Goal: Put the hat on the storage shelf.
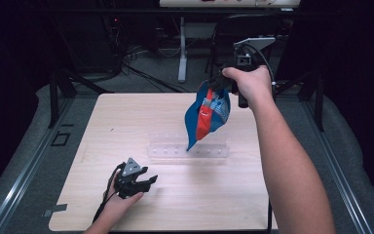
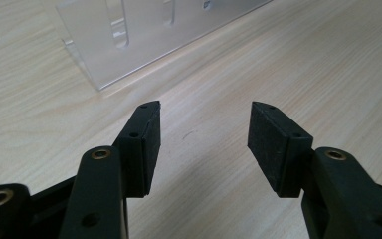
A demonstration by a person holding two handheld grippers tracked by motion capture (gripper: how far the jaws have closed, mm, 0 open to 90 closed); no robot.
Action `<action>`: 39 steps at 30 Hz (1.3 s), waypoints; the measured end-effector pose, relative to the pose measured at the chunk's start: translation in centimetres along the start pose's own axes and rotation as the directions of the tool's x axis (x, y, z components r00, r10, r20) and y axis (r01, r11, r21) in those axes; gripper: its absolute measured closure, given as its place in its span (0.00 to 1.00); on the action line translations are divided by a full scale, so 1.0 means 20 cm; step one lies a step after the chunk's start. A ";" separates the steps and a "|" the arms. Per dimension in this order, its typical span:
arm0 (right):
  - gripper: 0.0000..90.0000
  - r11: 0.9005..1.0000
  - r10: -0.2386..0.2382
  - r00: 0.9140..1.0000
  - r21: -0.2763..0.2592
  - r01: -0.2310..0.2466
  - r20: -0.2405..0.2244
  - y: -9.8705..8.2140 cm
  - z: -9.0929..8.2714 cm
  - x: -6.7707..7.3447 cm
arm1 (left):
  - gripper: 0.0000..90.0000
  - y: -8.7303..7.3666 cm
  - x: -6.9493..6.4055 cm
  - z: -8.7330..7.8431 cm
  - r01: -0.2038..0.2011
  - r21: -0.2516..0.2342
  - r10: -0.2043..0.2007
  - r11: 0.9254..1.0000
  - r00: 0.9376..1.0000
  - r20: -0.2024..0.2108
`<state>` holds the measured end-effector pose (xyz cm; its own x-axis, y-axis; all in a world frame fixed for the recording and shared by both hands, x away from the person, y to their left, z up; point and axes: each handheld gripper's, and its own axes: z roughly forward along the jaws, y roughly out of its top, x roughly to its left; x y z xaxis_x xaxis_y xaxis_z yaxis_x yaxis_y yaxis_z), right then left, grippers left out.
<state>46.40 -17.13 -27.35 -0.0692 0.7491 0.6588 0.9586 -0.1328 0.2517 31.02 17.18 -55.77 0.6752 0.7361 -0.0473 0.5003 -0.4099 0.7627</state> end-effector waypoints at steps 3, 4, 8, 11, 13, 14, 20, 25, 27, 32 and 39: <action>0.87 1.000 0.007 1.000 -0.001 -0.007 -0.007 0.00 0.02 -0.01 | 0.52 0.03 -0.02 0.00 -0.024 -0.003 0.024 1.000 1.000 -0.002; 0.87 1.000 0.006 1.000 0.007 -0.006 -0.004 0.00 0.02 -0.02 | 0.51 0.04 -0.03 0.00 -0.027 -0.013 0.027 1.000 1.000 -0.001; 0.87 1.000 0.000 1.000 0.014 0.000 -0.009 0.00 0.05 -0.02 | 0.51 0.09 -0.06 0.00 -0.038 -0.052 0.039 0.998 0.999 0.010; 0.87 1.000 -0.006 1.000 0.027 0.007 -0.010 -0.01 0.07 -0.01 | 0.51 0.10 -0.07 0.00 -0.046 -0.060 0.047 0.997 0.999 0.016; 0.87 0.999 -0.006 1.000 0.032 0.006 -0.010 -0.01 0.08 0.00 | 0.51 0.10 -0.07 0.00 -0.046 -0.051 0.046 0.998 0.999 0.017; 0.87 1.000 -0.001 1.000 0.030 0.001 -0.010 -0.01 0.10 0.00 | 0.51 0.09 -0.06 0.00 -0.044 -0.051 0.045 0.998 0.999 0.016; 0.87 0.998 -0.012 1.000 0.054 0.012 -0.006 -0.02 0.14 0.00 | 0.51 0.07 -0.03 0.01 -0.021 -0.038 0.022 0.999 1.000 0.007; 0.87 0.998 -0.010 1.000 0.063 0.010 -0.004 -0.02 0.17 -0.01 | 0.51 0.05 0.01 0.00 -0.006 -0.028 0.006 1.000 1.000 -0.007; 0.87 0.998 -0.006 1.000 0.064 0.006 0.000 -0.03 0.18 -0.01 | 0.51 0.04 0.03 0.00 0.003 -0.028 -0.003 1.000 1.000 -0.011; 0.87 0.996 -0.010 1.000 0.085 0.009 0.012 -0.03 0.21 -0.03 | 0.51 0.02 0.06 0.00 0.018 -0.017 -0.018 1.000 1.000 -0.025; 0.87 0.995 -0.007 1.000 0.097 0.006 0.015 -0.04 0.25 -0.06 | 0.51 0.01 0.08 0.00 0.024 -0.007 -0.024 1.000 0.999 -0.033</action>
<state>47.07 -14.66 -31.95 -0.0718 0.7599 0.6460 0.9805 -0.0652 0.1856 32.19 18.26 -55.77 0.6450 0.7629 -0.0444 0.5121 -0.3883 0.7662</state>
